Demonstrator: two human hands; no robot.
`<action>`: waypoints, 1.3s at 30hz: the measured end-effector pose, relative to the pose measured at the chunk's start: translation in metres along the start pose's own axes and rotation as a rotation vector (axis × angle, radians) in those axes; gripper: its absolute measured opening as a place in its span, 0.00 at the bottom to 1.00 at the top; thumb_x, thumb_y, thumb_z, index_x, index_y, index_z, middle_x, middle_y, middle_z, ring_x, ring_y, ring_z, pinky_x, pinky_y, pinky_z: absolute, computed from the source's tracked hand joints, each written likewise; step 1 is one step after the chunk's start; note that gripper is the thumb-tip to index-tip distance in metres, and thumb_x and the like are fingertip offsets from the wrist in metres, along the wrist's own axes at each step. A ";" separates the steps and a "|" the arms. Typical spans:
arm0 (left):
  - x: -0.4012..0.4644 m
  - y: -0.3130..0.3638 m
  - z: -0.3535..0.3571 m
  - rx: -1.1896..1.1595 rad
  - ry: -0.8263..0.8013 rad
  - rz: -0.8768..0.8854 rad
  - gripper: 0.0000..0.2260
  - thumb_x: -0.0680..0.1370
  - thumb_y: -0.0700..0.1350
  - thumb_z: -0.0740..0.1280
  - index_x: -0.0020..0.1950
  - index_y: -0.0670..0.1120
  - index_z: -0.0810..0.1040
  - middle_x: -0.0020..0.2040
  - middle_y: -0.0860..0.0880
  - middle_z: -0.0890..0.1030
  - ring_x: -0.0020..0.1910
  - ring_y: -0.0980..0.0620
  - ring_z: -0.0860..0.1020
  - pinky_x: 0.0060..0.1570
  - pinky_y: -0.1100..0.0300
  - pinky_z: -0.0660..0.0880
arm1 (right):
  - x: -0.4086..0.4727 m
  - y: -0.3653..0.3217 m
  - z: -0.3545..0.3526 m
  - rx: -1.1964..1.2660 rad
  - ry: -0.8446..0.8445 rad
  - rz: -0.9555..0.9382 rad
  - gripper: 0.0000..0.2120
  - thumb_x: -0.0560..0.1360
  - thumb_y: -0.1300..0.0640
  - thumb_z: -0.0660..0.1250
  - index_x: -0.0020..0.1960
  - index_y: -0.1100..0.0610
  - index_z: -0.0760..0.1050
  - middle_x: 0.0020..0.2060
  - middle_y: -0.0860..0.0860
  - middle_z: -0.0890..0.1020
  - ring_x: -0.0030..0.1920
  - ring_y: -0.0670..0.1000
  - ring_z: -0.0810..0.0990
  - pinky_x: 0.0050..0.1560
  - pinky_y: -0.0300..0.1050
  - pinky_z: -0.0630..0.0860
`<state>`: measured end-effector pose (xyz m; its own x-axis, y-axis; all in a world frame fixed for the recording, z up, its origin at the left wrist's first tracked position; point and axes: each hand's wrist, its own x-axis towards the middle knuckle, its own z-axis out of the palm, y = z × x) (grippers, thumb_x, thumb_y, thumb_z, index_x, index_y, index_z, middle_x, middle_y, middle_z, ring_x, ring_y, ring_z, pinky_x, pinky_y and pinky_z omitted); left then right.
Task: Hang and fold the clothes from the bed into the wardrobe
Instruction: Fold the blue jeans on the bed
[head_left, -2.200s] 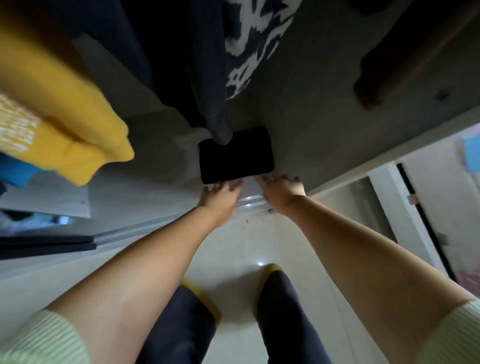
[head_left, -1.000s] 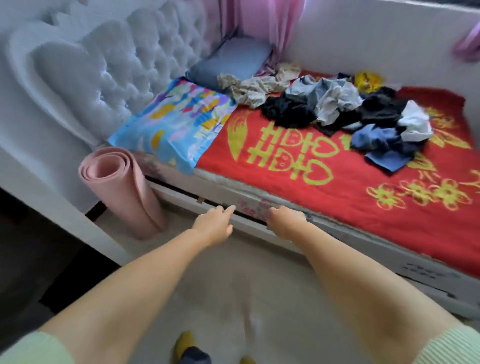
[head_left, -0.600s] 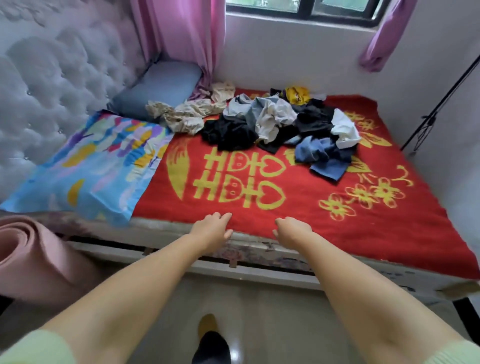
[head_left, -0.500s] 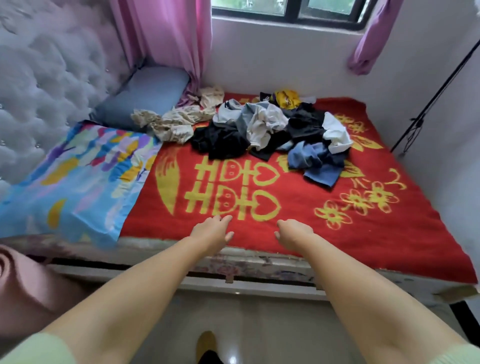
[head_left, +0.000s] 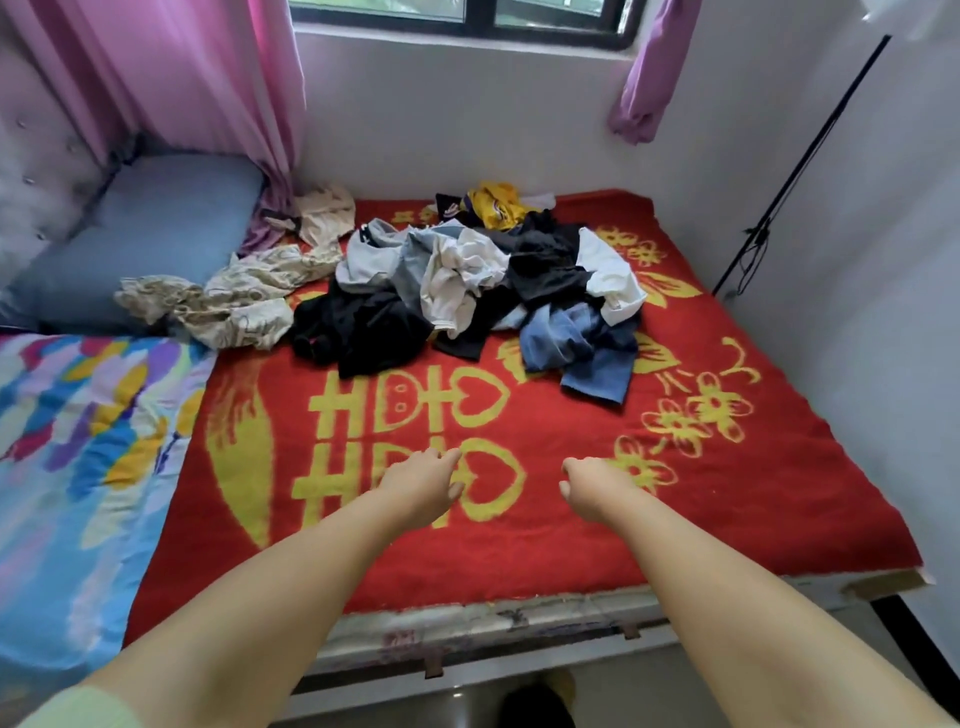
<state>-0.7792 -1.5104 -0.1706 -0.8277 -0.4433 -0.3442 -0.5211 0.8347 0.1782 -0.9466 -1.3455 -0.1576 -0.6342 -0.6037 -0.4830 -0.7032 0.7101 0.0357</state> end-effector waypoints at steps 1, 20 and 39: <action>0.008 0.004 -0.001 -0.001 -0.009 0.008 0.23 0.82 0.55 0.55 0.75 0.50 0.57 0.64 0.46 0.71 0.54 0.47 0.74 0.39 0.55 0.74 | 0.009 0.007 -0.001 0.003 -0.006 0.014 0.17 0.82 0.50 0.53 0.67 0.56 0.67 0.63 0.54 0.75 0.61 0.57 0.75 0.53 0.49 0.72; 0.343 0.136 0.011 -0.062 -0.195 -0.004 0.25 0.82 0.53 0.54 0.77 0.49 0.54 0.66 0.45 0.68 0.64 0.45 0.69 0.56 0.49 0.72 | 0.309 0.211 -0.027 0.035 -0.213 0.011 0.19 0.81 0.52 0.54 0.70 0.55 0.64 0.64 0.54 0.71 0.63 0.57 0.74 0.57 0.51 0.72; 0.596 0.105 0.071 0.514 0.003 0.173 0.13 0.80 0.45 0.58 0.64 0.45 0.70 0.64 0.45 0.73 0.67 0.45 0.67 0.73 0.47 0.51 | 0.480 0.246 0.062 0.101 -0.099 0.054 0.14 0.75 0.70 0.54 0.54 0.56 0.67 0.61 0.58 0.76 0.63 0.59 0.74 0.51 0.50 0.73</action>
<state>-1.3123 -1.6631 -0.4224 -0.8931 -0.2856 -0.3475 -0.2088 0.9475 -0.2423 -1.4043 -1.4387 -0.4348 -0.6317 -0.5289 -0.5668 -0.6302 0.7761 -0.0218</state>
